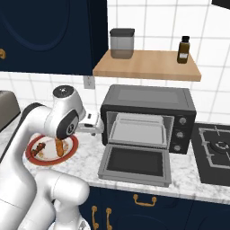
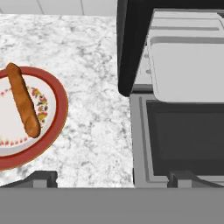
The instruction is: Pick up the kebab skewer and baguette bread, and place them inside the toaster oven. Close the toaster oven door and start by setting the timer.
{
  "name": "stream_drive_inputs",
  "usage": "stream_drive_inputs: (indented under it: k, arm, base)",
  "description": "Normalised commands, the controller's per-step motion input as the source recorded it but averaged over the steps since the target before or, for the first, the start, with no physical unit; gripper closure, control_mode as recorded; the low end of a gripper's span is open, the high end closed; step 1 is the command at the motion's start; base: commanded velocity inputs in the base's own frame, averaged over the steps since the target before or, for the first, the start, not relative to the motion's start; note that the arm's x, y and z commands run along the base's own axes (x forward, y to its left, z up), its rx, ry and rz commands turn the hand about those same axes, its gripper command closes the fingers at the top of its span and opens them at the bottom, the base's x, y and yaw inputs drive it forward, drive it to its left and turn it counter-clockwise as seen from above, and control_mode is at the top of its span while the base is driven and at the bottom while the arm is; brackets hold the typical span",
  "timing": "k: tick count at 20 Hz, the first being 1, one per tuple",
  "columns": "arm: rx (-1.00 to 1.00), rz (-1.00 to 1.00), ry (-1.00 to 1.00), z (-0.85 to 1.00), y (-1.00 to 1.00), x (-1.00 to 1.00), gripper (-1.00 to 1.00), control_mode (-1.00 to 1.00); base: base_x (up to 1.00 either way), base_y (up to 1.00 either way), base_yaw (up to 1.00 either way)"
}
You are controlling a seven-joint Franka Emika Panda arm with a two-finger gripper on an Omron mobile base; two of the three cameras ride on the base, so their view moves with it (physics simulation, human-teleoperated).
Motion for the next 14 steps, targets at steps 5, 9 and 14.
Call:
stream_drive_inputs:
  k: [5,9,14]
  arm:
    - [0.00,0.01,0.04,-0.18,0.75,0.10,-1.00,-1.00]
    - [0.00,0.00,0.05,-0.12,0.63,0.21,-1.00,-1.00]
    - [0.00,0.02,0.03,-0.08,0.38,0.24,-1.00,-1.00]
  base:
    - [0.00,0.00,0.00]
    - [0.00,0.00,0.00]
    - [0.00,0.00,0.00]
